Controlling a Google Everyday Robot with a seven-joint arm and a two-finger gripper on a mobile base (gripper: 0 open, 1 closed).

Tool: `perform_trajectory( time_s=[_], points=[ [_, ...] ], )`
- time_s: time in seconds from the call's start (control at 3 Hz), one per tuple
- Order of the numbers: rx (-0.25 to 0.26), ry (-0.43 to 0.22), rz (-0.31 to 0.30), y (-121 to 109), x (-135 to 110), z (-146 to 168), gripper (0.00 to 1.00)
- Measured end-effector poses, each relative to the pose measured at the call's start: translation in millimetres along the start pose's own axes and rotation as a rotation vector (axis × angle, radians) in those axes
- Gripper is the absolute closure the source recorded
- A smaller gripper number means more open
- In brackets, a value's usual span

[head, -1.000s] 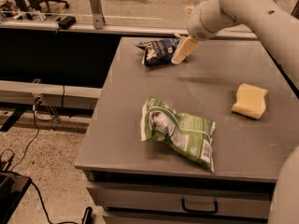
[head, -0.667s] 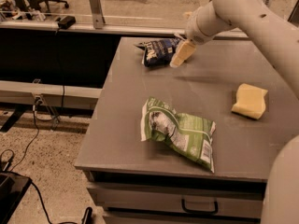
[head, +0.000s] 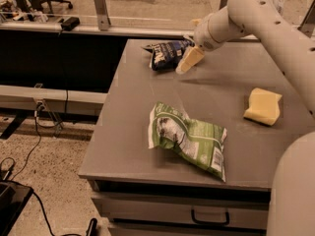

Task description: Move blue chip bag near green jalapeno chip bag

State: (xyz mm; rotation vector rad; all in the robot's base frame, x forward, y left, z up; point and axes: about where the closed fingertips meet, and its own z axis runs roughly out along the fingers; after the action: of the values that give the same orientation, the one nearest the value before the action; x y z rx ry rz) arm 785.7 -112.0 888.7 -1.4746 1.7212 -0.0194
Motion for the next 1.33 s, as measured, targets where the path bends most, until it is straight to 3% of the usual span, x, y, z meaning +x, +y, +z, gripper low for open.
perform_trajectory(
  time_s=[0.33, 0.67, 1.33],
  points=[
    [-0.018, -0.022, -0.001, 2.4, -1.3, 5.3, 0.18],
    [0.006, 0.019, -0.047, 1.0, -4.4, 5.1, 0.40],
    [0.004, 0.090, -0.110, 2.1, -1.1, 10.9, 0.87]
  ],
)
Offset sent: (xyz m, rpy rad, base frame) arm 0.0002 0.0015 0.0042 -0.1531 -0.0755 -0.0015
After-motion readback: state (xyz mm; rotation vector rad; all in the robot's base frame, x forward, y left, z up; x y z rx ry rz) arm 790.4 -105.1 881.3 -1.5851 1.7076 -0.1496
